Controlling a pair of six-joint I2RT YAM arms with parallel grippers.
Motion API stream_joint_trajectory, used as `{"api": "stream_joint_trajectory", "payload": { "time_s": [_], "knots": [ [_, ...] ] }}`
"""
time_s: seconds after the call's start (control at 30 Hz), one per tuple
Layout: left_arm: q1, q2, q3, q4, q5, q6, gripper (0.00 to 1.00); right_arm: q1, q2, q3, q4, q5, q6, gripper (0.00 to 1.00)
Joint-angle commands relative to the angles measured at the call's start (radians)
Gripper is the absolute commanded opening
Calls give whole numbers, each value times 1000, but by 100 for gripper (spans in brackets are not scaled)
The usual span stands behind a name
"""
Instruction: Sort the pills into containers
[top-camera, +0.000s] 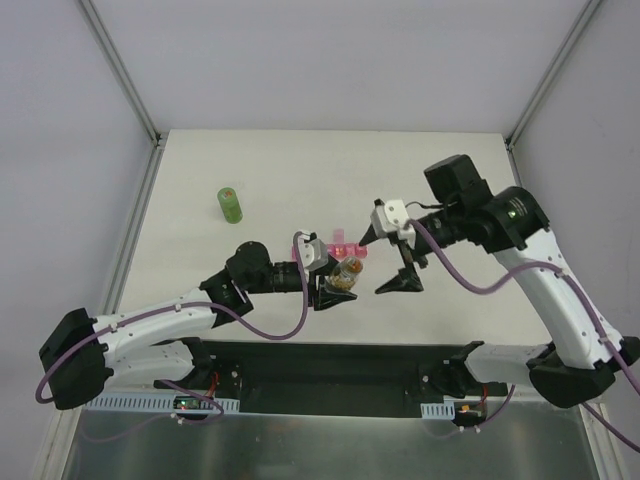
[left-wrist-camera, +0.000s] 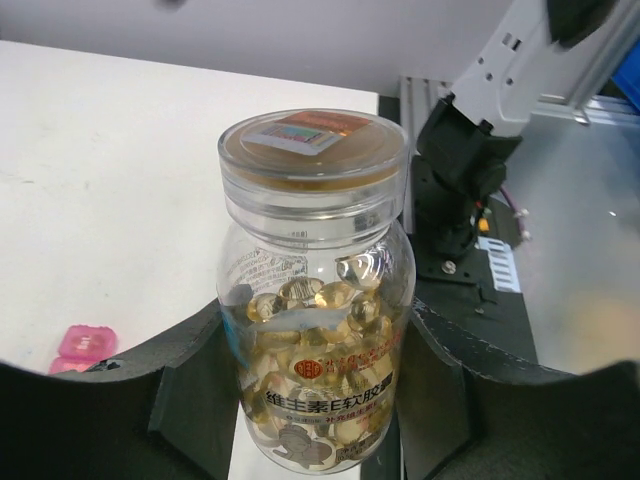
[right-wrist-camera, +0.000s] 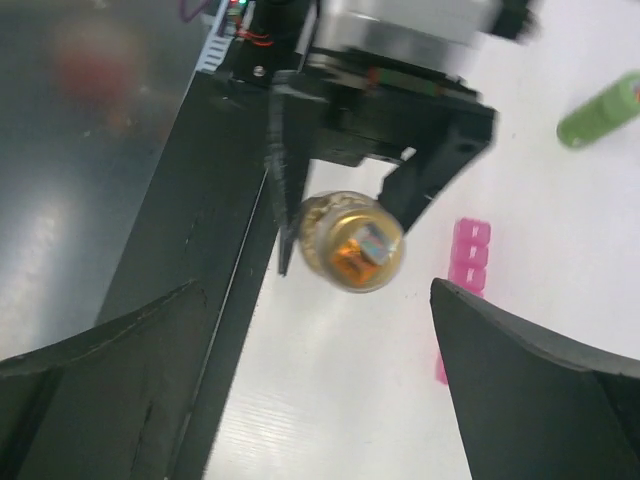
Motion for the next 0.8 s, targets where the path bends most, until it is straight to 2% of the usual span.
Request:
{"api": "stream_joint_trajectory", "payload": {
  "time_s": [0.0, 0.13, 0.33, 0.57, 0.77],
  "knots": [
    [38, -21, 55, -16, 227, -68, 0, 1, -46, -14, -271, -154, -459, 97],
    [50, -13, 75, -57, 286, -62, 0, 17, 5, 6, -302, -204, -474, 98],
    [52, 26, 118, -71, 355, -70, 0, 25, 62, 32, -247, -205, -409, 99],
    [53, 54, 150, -95, 361, -59, 0, 39, 108, 58, -313, -204, -439, 85],
    [67, 57, 149, -111, 358, -58, 0, 43, 76, 57, -331, -198, -439, 81]
  ]
}}
